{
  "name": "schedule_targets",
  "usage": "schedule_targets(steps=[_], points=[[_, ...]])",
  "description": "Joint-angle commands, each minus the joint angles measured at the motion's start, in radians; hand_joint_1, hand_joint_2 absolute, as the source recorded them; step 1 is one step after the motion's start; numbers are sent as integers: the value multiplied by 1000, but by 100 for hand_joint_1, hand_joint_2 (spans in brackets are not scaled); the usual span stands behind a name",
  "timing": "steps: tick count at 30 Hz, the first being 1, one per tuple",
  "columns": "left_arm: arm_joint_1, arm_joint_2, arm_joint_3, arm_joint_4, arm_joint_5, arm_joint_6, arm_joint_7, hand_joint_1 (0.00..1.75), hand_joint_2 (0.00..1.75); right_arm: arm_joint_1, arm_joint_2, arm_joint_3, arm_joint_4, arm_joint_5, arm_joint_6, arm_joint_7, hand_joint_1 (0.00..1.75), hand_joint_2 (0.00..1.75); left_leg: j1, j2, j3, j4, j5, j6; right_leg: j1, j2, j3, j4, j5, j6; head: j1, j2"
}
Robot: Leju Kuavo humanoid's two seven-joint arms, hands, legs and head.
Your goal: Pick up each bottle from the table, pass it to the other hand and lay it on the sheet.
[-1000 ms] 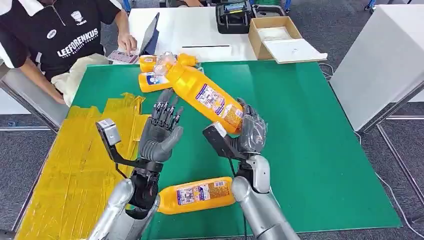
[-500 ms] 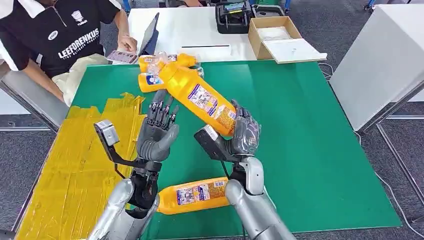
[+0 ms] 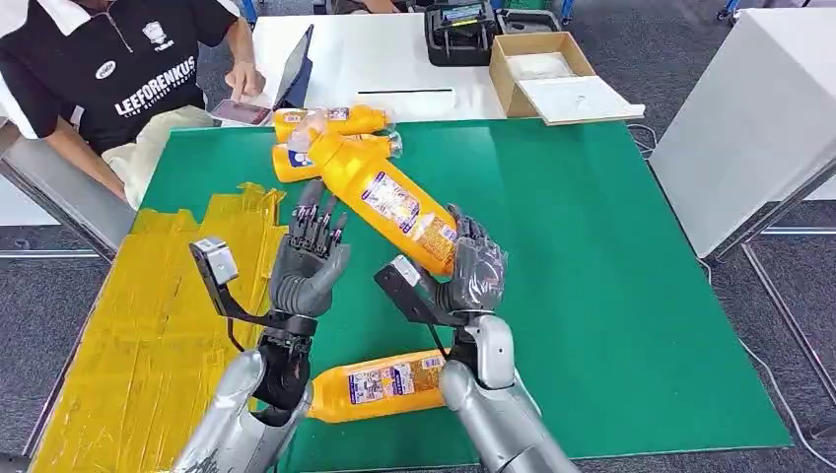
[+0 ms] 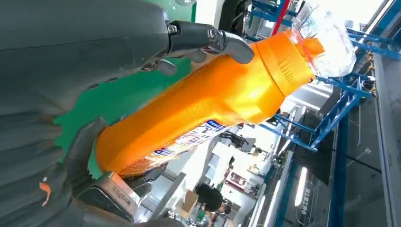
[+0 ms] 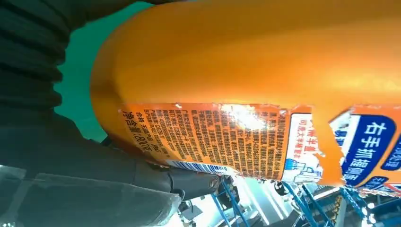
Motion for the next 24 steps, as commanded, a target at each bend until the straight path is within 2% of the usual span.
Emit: schedule_targets(steps=[1, 16, 17, 18, 23, 24], points=[[-19, 24, -19, 71, -4, 3, -2, 0, 175, -62, 11, 92, 149, -8, -44, -47, 175, 175, -1, 0, 6, 0, -2, -3, 0, -2, 6, 0, -2, -1, 0, 0], [-8, 22, -2, 66, -12, 12, -9, 0, 175, -87, 21, 118, 182, -26, -95, -61, 175, 175, 0, 0, 4, 0, -1, -2, 0, -2, 4, 0, -1, 0, 0, 0], [-8, 23, -1, 66, -12, 12, -9, 0, 175, -87, 21, 118, 179, -26, -95, -61, 175, 175, -1, 0, 9, 1, -3, -4, 0, -4, 8, 1, -4, -1, 0, 0], [-8, 23, -1, 66, -12, 12, -9, 0, 175, -87, 21, 118, 179, -26, -95, -61, 175, 175, 0, -1, 4, 0, -1, -2, 0, -3, 4, 0, -2, 0, 0, 0], [-8, 23, -1, 66, -12, 12, -9, 0, 175, -87, 21, 118, 179, -26, -95, -61, 175, 175, 0, 0, 2, 0, -1, -2, 0, -2, 3, 0, -1, 0, 0, 0], [-8, 23, -1, 66, -12, 12, -9, 0, 175, -87, 21, 118, 179, -26, -95, -61, 175, 175, -1, -1, 9, 1, -4, -4, 0, -4, 9, 1, -4, -1, 0, 0]])
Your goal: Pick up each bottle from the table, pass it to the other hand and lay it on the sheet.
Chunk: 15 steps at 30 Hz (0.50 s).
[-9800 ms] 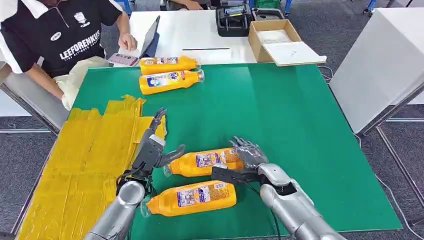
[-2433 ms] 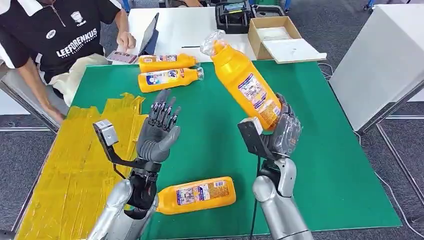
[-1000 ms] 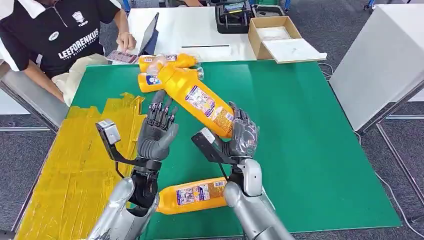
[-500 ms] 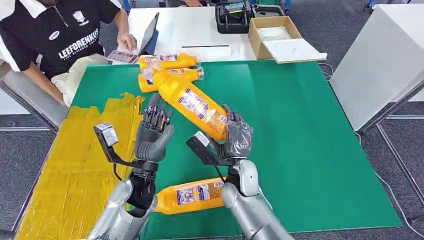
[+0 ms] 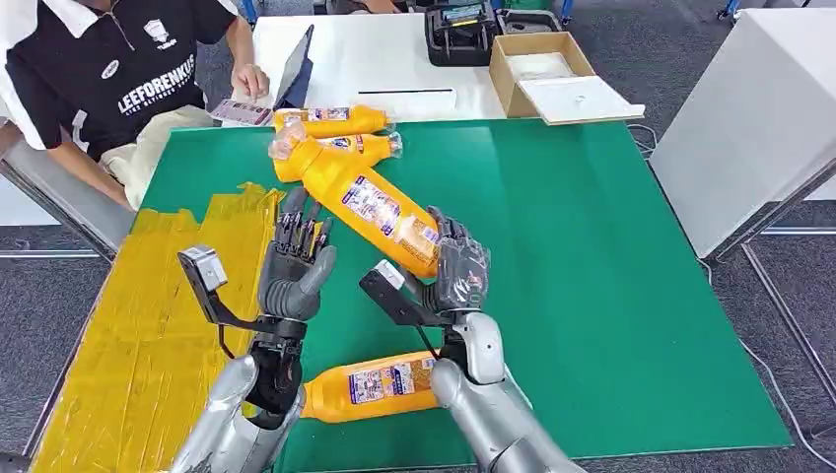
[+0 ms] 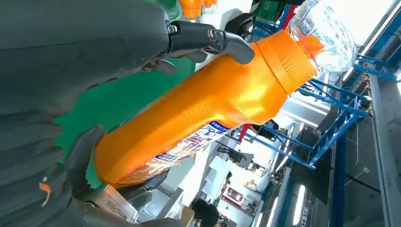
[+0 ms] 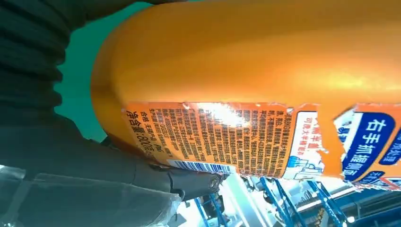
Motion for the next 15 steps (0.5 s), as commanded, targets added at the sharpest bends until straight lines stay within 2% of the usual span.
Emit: schedule_targets(steps=[1, 15], points=[[-31, 15, -35, 59, -5, -7, 12, 0, 175, -40, 5, 81, 80, 9, -42, -20, 175, 175, 0, 0, 5, 0, -2, -2, 0, -2, 5, 0, -2, 0, 0, 0], [-27, 12, -30, 59, -8, -3, 11, 0, 175, -21, 3, 56, 22, 43, -42, -33, 175, 175, 0, -1, 4, 0, -2, -2, 0, -3, 4, 0, -2, 0, 0, 0]])
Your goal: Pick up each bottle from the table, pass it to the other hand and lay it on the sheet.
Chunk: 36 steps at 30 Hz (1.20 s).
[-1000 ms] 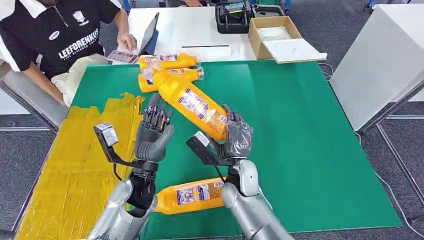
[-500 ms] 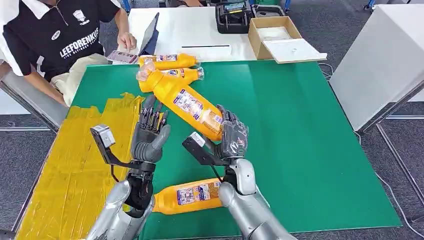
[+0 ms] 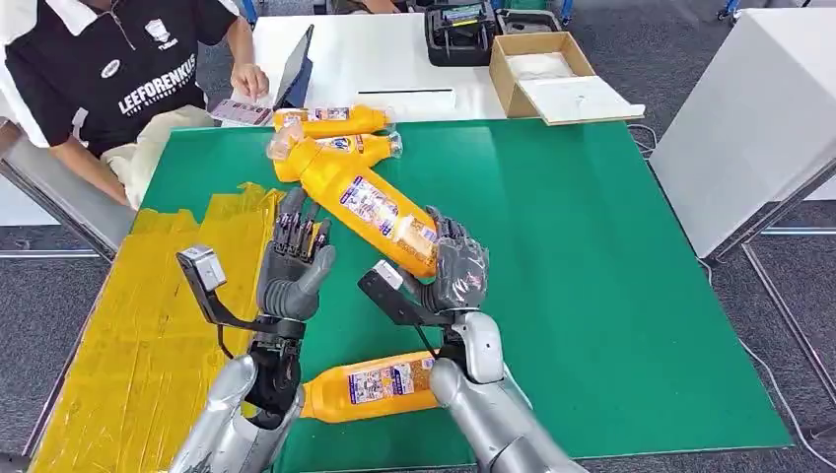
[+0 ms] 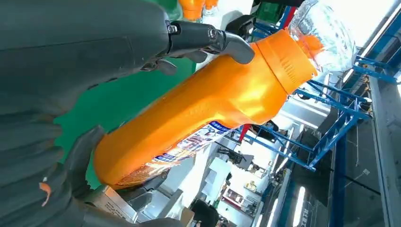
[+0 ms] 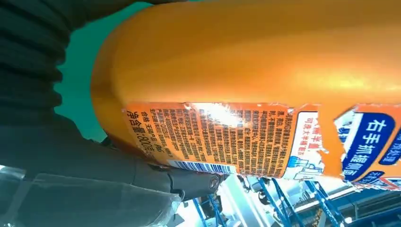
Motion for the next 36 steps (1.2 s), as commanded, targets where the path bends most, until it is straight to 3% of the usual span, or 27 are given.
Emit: schedule_targets(steps=[1, 7, 10, 13, 20, 36], points=[[-30, 10, -34, 60, -8, -3, 11, 0, 175, -15, 6, 43, 11, 44, -42, -37, 175, 175, 0, -1, 4, 0, -2, -2, 0, -3, 4, 0, -2, 0, 0, 0], [-35, -8, -12, 51, -24, -1, 23, 0, 175, 35, 16, -52, -109, 111, -42, -72, 175, 175, 0, -2, 5, 1, -2, -3, 0, -4, 5, 1, -3, 0, 0, 0], [-29, -15, -5, 48, -37, -3, 28, 0, 175, 82, 38, -171, -212, 150, -42, -163, 175, 175, 0, -3, 4, 1, -2, -2, 0, -5, 4, 1, -3, 0, 0, 0], [-33, -19, -5, 54, -42, -4, 30, 0, 175, 104, 41, -208, -273, 155, -42, -199, 175, 175, 0, -2, 3, 1, -1, -2, 0, -4, 3, 1, -2, 0, 0, 0], [-51, -19, -12, 80, -45, -9, 34, 0, 175, 131, 41, -245, -361, 173, -42, -221, 175, 175, -1, -3, 3, 0, -1, -2, -1, -5, 4, 1, -2, 0, 0, 0], [-51, -19, -14, 87, -45, -9, 34, 0, 175, 132, 41, -244, -356, 176, -42, -226, 175, 175, 0, -1, 4, 0, -1, -2, 0, -3, 4, 0, -2, -1, 0, 0]])
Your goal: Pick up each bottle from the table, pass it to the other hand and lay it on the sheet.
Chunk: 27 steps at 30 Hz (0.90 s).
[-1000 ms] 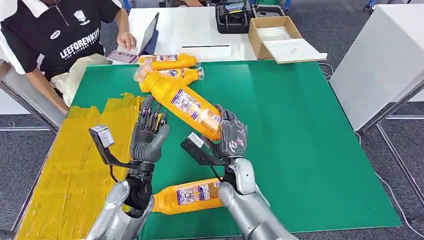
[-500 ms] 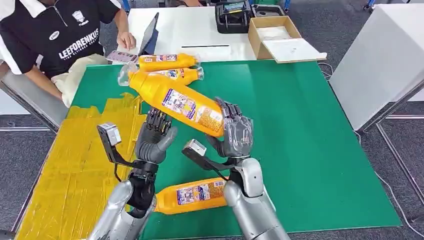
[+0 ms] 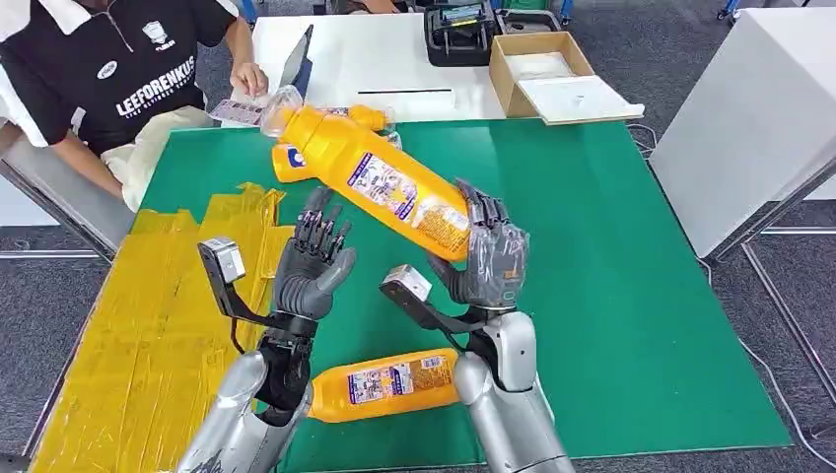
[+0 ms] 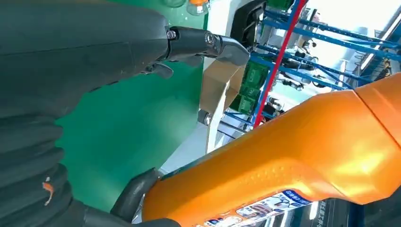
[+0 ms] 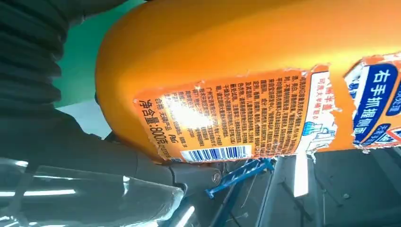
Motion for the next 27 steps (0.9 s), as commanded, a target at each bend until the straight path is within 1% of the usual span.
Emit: schedule_targets(steps=[1, 2, 4, 8, 9, 10, 11, 12, 13, 14, 15, 16, 18, 19, 20, 22, 23, 25, 27], points=[[-33, 7, -11, 70, -3, 0, 4, 0, 175, -9, 2, -21, 6, 0, -41, -2, 175, 175, 0, -1, 3, 0, -1, -2, 0, -3, 4, 0, -1, 0, 0, 0], [-33, 7, -11, 70, -3, 0, 4, 0, 175, -9, 2, -21, 6, 0, -41, -2, 175, 175, 0, -1, 2, 0, 0, -1, 0, -2, 3, 0, -1, 0, 0, 0], [-35, 9, -13, 75, -3, 0, 4, 0, 175, -14, 2, -13, 28, 1, -41, 12, 175, 175, 0, -2, 6, 0, -3, -3, 0, -4, 7, 1, -3, 0, 0, 0], [-38, 15, -16, 81, -1, -3, 3, 0, 175, -16, 2, -1, 45, -6, -41, 20, 175, 175, -1, -1, 5, 0, -2, -3, 0, -3, 6, 0, -2, 0, 0, 0], [-40, 20, -20, 87, 9, -4, -8, 0, 175, -16, 2, 9, 63, -18, -41, 17, 175, 175, 0, -1, 5, 0, -2, -2, 0, -3, 5, 0, -2, 0, 0, 0], [-43, 38, -45, 91, 29, 14, -23, 0, 175, -19, 2, 44, 82, -26, -41, 42, 175, 175, 0, -1, 4, -1, -1, -2, 0, -2, 5, -1, -1, 0, 0, 0], [-41, 32, -36, 91, 33, 17, -20, 0, 175, -35, 2, 40, 130, -52, -41, 26, 175, 175, 0, 0, 4, -1, -1, -2, 0, -1, 4, -1, -1, 0, 0, 0], [-41, 33, -34, 90, 34, 20, -20, 0, 175, -94, 2, 110, 288, -169, -41, 18, 175, 175, 0, 1, 6, -1, -2, -2, 0, -1, 6, -1, -2, -1, 0, 0], [-42, 36, -33, 90, 33, 21, -20, 0, 175, -131, 2, 155, 356, -245, -6, 24, 175, 175, 0, 2, 5, -1, -1, -2, 0, 0, 4, -1, -1, 0, 0, 0], [-41, 40, -32, 89, 33, 18, -21, 0, 175, -152, 1, 198, 387, -289, 36, 25, 175, 175, 0, 3, 8, -1, -2, -3, 0, 1, 7, -1, -1, -1, 0, 0], [-42, 41, -31, 88, 34, 16, -22, 0, 175, -161, 2, 216, 398, -301, 60, 27, 175, 175, -1, 5, 10, -1, -3, -4, 0, 2, 8, 0, -2, -1, 0, 0], [-43, 42, -30, 86, 34, 14, -22, 0, 175, -165, 2, 225, 400, -315, 74, 27, 175, 175, 0, 4, 4, -1, -1, -2, 0, 2, 3, 0, 0, -1, 0, 0], [-51, 43, -27, 82, 40, 9, -19, 0, 175, -179, 2, 253, 406, -345, 111, 26, 175, 175, 0, 2, 4, 0, -1, -3, 0, 0, 4, 0, -1, -1, 0, 0], [-54, 42, -27, 82, 41, 9, -17, 0, 175, -184, 1, 261, 408, -343, 112, 28, 175, 175, 0, 2, 3, -1, -1, -2, 0, 0, 2, 0, -1, -1, 0, 0], [-61, 38, -26, 83, 43, 8, -13, 0, 175, -189, 2, 274, 411, -343, 121, 34, 175, 175, 0, 2, 5, 0, -2, -4, 0, -1, 5, 1, -2, -1, 0, 0], [-70, 34, -25, 84, 44, 10, -8, 0, 175, -193, 2, 293, 414, -351, 136, 38, 175, 175, 0, 0, 3, 0, 0, -3, 0, -2, 3, 1, -1, 0, 0, 0], [-72, 34, -23, 84, 44, 11, -7, 0, 175, -191, 2, 296, 416, -350, 137, 38, 175, 175, 0, -1, 5, 0, -1, -4, 0, -3, 5, 1, -2, -1, 0, 0], [-74, 35, -20, 84, 45, 12, -6, 0, 175, -190, 2, 308, 417, -353, 140, 38, 175, 175, 1, 0, 3, 0, 0, -3, 1, -2, 3, 0, -1, 0, 0, 0], [-74, 34, -17, 84, 44, 12, -6, 0, 175, -195, 2, 334, 424, -365, 134, 46, 175, 175, 0, 0, 4, 0, -1, -3, 1, -2, 4, 0, -2, 0, 0, 0]])
